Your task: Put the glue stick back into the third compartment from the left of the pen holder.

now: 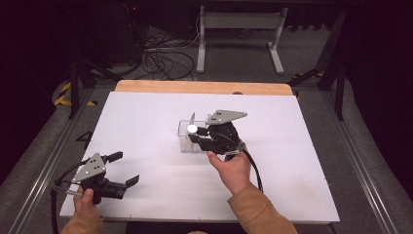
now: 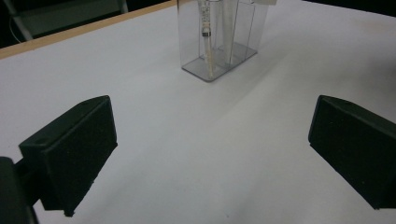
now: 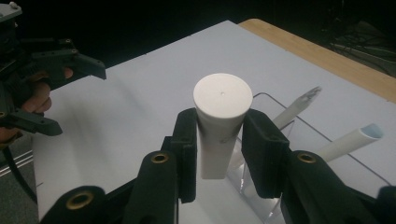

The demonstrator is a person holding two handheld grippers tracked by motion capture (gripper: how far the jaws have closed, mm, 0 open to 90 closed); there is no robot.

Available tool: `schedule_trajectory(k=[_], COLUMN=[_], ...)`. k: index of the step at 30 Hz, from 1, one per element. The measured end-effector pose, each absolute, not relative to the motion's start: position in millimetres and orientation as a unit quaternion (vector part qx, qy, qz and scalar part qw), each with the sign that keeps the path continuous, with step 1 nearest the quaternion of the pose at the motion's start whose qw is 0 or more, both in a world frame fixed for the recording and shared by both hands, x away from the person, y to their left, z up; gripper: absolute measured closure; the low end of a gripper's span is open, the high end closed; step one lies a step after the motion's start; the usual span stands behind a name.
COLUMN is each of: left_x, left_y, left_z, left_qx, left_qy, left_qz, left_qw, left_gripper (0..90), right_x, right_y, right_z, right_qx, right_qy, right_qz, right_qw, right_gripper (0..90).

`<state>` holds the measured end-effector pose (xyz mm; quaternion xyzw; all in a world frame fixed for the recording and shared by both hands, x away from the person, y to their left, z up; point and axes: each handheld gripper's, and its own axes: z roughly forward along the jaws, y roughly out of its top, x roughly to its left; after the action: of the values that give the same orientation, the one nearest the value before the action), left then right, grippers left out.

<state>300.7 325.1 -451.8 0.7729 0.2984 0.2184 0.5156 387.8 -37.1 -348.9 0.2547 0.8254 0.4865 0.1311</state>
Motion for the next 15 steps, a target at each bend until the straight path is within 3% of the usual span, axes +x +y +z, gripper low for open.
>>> schedule_trajectory(k=[15], left_x=[301], left_y=[325], left_z=[-452], left_qx=[0.773], left_qy=[0.299], left_qz=[0.218], left_qw=[0.516], left_gripper=[1.8], right_x=[403], right_y=[-62], right_z=[-341], right_qx=[0.288], right_qy=[0.809], right_qz=[0.486], right_qw=[0.163], right_gripper=[67.3])
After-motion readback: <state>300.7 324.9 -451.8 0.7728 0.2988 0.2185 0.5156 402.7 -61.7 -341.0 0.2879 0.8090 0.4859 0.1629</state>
